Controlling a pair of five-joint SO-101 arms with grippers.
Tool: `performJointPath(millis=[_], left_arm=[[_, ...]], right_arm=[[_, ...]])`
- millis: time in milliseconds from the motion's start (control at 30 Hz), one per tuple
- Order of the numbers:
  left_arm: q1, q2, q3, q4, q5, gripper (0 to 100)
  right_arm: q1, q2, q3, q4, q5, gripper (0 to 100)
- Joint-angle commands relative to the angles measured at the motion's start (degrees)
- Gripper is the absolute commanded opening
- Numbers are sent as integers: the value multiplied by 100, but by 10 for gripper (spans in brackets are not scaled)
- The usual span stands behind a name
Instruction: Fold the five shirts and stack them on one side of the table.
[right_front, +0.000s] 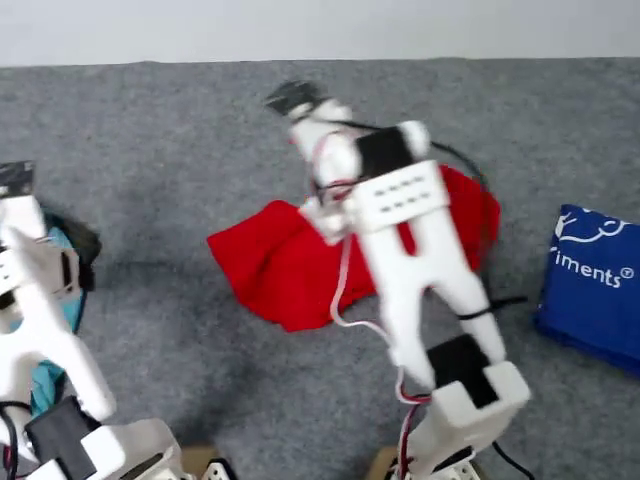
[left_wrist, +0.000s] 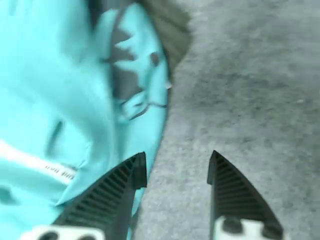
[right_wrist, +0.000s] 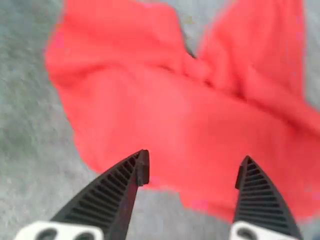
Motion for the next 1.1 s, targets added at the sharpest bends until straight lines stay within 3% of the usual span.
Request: performJointPath(millis=[0,333,600,800,1067], left_arm=[[-237,-35,-207,62,35,202],[-281,-35,-189,211,35,202],[-281,-35,-171,211,35,202],[-273,-35,-171,193,35,202],[-273,-35,-180,185,35,202]], right_arm=[[-602,303,-44,-734,18,284],[-1534,1859,-44,-2360,9,284],[-2035,2413,-53,-2897,9,284],[-1930,2993,-352,-2897,9,283],[-1578,4022,-1952,-2044,70,35]])
